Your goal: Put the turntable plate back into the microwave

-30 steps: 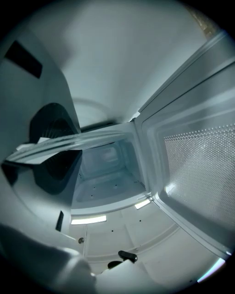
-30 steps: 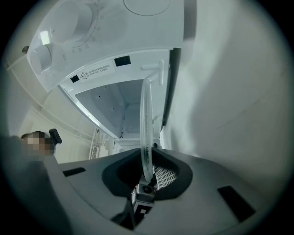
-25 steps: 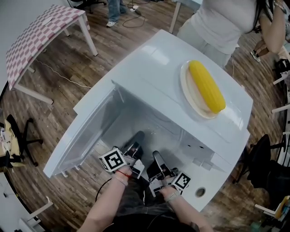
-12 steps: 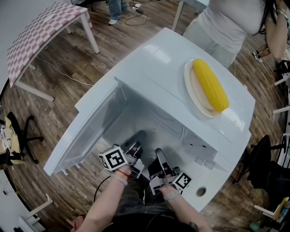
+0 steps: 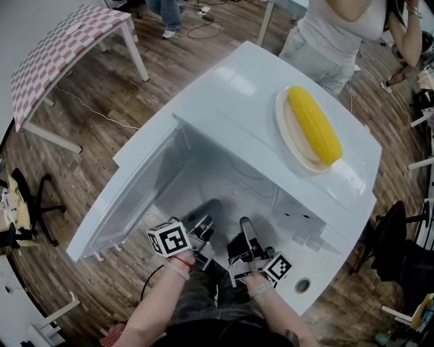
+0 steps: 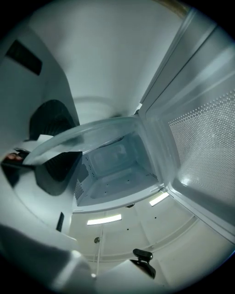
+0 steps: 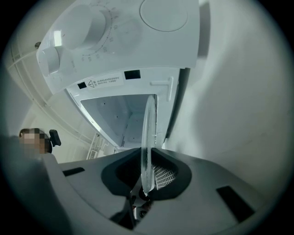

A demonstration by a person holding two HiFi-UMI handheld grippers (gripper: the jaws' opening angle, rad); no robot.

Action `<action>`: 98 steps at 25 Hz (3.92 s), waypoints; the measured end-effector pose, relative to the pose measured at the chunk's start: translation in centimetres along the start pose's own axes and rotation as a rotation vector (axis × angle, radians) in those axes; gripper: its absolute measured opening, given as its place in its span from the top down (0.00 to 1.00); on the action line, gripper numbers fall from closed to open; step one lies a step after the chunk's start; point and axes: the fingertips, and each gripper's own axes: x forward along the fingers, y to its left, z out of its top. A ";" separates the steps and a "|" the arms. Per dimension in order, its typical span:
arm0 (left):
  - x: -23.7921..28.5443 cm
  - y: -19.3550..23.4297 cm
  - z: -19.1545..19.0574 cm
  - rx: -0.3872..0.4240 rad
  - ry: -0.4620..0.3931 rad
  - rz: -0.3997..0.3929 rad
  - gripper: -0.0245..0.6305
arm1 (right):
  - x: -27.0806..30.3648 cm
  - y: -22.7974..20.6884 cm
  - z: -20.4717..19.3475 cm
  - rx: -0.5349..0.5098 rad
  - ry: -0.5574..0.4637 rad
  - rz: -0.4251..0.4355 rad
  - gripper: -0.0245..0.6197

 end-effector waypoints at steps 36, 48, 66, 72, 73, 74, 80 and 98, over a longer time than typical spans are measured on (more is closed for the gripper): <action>0.1 -0.3 -2.2 0.026 0.131 0.059 0.83 | 1.3 -0.7 3.9 -0.015 -0.172 -0.073 0.89; 2.0 -0.4 -1.4 0.035 0.154 0.052 0.83 | 1.8 -0.4 5.1 -0.010 -0.221 -0.065 0.89; 5.3 -0.2 -0.9 0.060 0.174 0.048 0.83 | 3.1 -1.3 1.6 -0.001 -0.068 -0.097 0.88; 5.4 -0.3 -1.1 0.065 0.188 0.043 0.83 | 3.4 -1.4 2.3 -0.009 -0.093 -0.116 0.88; 5.3 -0.3 -1.2 0.067 0.195 0.042 0.83 | 3.4 -1.5 2.5 -0.011 -0.100 -0.120 0.88; 5.3 -0.4 -1.2 0.068 0.199 0.039 0.83 | 3.5 -1.5 2.7 -0.011 -0.107 -0.124 0.88; 4.5 -0.6 -1.4 0.045 0.193 0.028 0.82 | 4.0 -1.4 3.5 -0.002 -0.132 -0.126 0.88; 4.9 -0.5 -0.7 0.092 0.182 0.043 0.86 | 4.3 -0.7 4.0 -0.050 -0.135 -0.126 0.88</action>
